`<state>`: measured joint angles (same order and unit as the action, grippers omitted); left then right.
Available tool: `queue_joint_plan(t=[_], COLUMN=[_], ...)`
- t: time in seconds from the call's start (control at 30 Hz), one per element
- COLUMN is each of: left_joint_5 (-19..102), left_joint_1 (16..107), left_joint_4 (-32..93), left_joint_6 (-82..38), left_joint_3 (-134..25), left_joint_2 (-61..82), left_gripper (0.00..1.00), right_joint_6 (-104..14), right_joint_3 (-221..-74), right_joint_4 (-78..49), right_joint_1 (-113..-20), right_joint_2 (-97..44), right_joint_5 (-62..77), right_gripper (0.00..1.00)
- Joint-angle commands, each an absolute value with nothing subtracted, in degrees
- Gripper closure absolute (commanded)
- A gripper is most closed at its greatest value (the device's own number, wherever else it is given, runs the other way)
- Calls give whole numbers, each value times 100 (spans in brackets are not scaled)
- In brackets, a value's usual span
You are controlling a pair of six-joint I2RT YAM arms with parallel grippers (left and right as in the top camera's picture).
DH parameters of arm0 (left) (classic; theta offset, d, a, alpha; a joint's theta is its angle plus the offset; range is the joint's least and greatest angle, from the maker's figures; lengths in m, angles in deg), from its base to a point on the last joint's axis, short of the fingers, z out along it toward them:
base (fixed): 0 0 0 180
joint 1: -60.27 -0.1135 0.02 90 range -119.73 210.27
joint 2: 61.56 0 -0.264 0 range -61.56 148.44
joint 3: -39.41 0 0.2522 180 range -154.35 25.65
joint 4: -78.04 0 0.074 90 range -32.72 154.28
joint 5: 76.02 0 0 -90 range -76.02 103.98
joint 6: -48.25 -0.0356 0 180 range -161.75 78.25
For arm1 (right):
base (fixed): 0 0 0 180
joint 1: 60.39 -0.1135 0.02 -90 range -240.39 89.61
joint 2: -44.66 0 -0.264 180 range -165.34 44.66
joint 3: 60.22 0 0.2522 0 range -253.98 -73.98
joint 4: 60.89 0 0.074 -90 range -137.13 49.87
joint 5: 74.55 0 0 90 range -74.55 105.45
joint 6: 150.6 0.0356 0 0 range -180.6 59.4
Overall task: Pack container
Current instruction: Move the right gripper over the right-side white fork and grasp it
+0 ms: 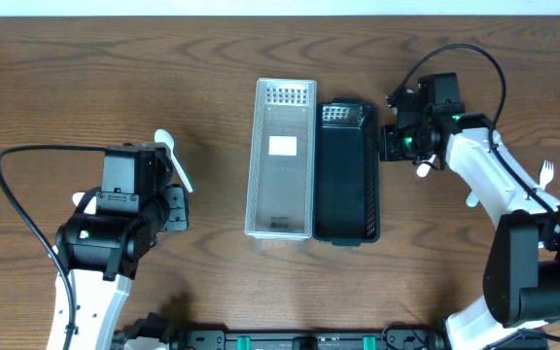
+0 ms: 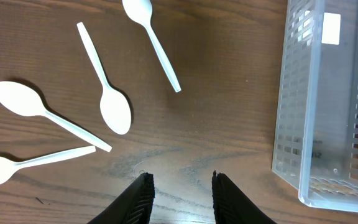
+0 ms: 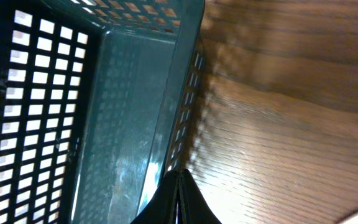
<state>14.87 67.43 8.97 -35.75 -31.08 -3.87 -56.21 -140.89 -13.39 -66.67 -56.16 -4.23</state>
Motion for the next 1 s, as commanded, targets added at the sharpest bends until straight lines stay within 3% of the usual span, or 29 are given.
queue_joint_plan(t=[0.0,0.07,0.1,0.2,0.37,0.63,0.8,0.97], left_joint_5=[1419,1419,1419,1419,1419,1419,1419,1419], left_joint_1=[6719,6719,6719,6719,6719,6719,6719,6719], left_joint_4=[882,882,882,882,884,884,882,884], left_joint_6=[-3570,-3570,-3570,-3570,-3570,-3570,-3568,-3568], left_joint_3=[-3232,-3232,-3232,-3232,-3232,-3232,-3232,-3232], left_joint_2=[-374,-374,-374,-374,-367,-363,-363,-363], left_gripper=[66,66,65,50,28,11,7,6], right_joint_6=[-5746,-5739,-5680,-5219,-4769,-3783,-2951,-2892], right_joint_3=[-14181,-14181,-14181,-14194,-14546,-15630,-15637,-15637], right_joint_4=[-1379,-1372,-1357,-1318,-950,75,64,-32], right_joint_1=[-6737,-6713,-6700,-6615,-6383,-6269,-5963,-5653], right_joint_2=[-5642,-5640,-5640,-5627,-5463,-5373,-5609,-6073], right_joint_5=[-504,-257,-67,650,1369,2875,2755,2464], right_gripper=[97,92,85,78,50,32,31,31])
